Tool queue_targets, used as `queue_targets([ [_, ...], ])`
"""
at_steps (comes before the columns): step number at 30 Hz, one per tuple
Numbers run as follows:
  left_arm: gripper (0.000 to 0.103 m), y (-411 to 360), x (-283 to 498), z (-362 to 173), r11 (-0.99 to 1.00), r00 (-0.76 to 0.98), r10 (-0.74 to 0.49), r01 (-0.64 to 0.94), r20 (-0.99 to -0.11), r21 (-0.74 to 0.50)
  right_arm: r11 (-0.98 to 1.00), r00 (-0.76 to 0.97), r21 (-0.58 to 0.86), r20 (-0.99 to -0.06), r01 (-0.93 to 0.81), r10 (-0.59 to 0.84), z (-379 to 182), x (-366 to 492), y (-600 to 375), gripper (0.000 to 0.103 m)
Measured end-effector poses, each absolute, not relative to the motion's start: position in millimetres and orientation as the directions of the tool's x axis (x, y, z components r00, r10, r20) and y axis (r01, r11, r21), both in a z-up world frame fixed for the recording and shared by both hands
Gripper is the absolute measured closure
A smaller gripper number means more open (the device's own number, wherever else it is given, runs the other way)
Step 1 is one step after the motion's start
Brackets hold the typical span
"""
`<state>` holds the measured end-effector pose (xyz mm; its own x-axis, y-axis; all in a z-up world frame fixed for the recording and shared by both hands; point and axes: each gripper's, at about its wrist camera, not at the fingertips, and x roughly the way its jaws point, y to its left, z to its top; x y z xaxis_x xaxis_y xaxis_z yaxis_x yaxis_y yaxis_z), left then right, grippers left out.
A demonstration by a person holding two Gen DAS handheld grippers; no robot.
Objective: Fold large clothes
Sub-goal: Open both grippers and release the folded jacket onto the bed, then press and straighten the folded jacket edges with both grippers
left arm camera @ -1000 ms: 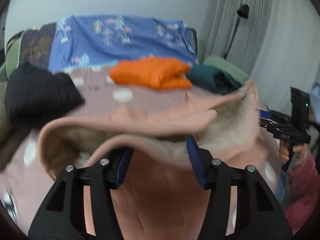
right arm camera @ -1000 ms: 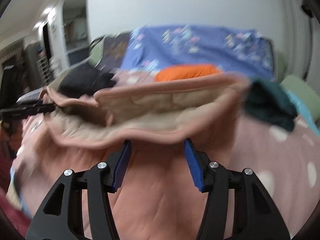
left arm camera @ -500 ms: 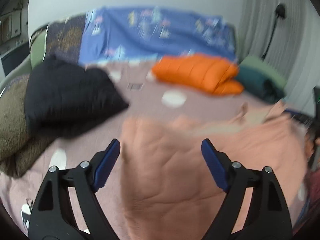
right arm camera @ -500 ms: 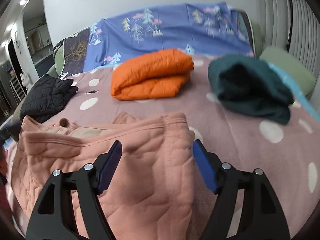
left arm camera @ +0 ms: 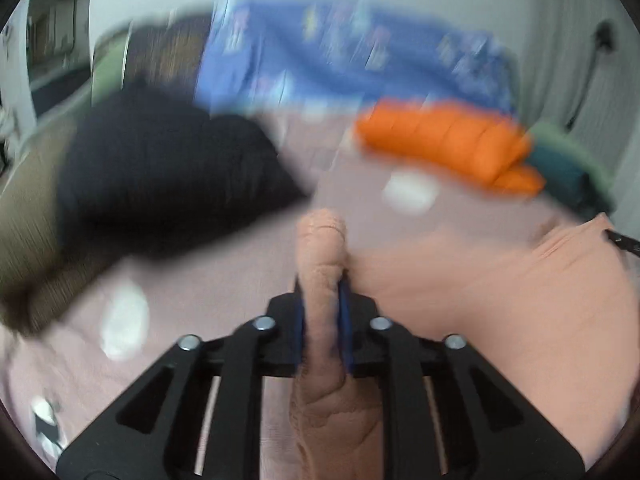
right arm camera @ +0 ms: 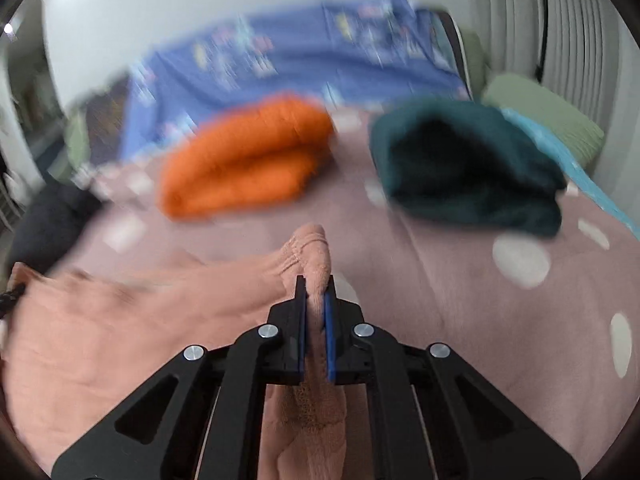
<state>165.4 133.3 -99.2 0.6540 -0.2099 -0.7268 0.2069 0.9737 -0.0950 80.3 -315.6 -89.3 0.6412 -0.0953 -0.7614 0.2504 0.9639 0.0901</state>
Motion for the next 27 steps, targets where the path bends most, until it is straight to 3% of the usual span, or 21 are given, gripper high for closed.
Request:
queue_targets([
  [3,0.063,135,154,-98,0.981,0.710,-0.163,0.189,-0.685,-0.037,0.967,0.649,0.033,-0.747,0.253,-0.144,-79,74,-309,0.093],
  [4,0.063,134,151,-92,0.982,0.715,-0.157,0.188,-0.681,-0.028,0.967,0.646,-0.003,-0.744,0.255,-0.173,-74,73,-305,0.091],
  [7,0.064,135,136,-62,0.980,0.747,-0.167,0.195,-0.644,-0.028,0.942,0.633,-0.113,-0.714,0.317,-0.299,-54,62,-292,0.067],
  [8,0.065,134,129,-46,0.980,0.766,-0.179,0.196,-0.618,-0.041,0.936,0.643,-0.107,-0.700,0.335,-0.310,-47,57,-289,0.065],
  [13,0.063,102,104,0,0.926,0.772,-0.375,0.331,-0.513,-0.180,0.977,0.758,0.026,-0.634,0.214,-0.149,-15,49,-250,0.058],
  [16,0.057,56,106,-8,0.897,0.718,-0.431,0.407,-0.547,-0.173,0.995,0.776,0.082,-0.630,0.063,0.002,-20,56,-206,0.058],
  [18,0.051,26,113,-28,0.905,0.694,-0.387,0.411,-0.608,-0.107,0.999,0.756,0.038,-0.655,0.024,0.007,-34,70,-188,0.058],
  [20,0.041,-5,130,-73,0.916,0.649,-0.257,0.401,-0.716,0.035,0.997,0.681,-0.057,-0.728,0.050,-0.076,-82,96,-190,0.056],
  [21,0.040,-10,134,-90,0.913,0.639,-0.232,0.403,-0.733,0.062,0.998,0.653,-0.024,-0.755,0.062,-0.058,-104,105,-199,0.056],
  [23,0.040,-6,140,-97,0.918,0.627,-0.249,0.396,-0.738,0.027,0.997,0.665,-0.001,-0.745,0.073,-0.050,-97,104,-204,0.055],
  [27,0.040,2,135,-89,0.916,0.623,-0.280,0.402,-0.731,-0.008,0.992,0.682,-0.106,-0.720,0.071,-0.126,-92,99,-189,0.055],
])
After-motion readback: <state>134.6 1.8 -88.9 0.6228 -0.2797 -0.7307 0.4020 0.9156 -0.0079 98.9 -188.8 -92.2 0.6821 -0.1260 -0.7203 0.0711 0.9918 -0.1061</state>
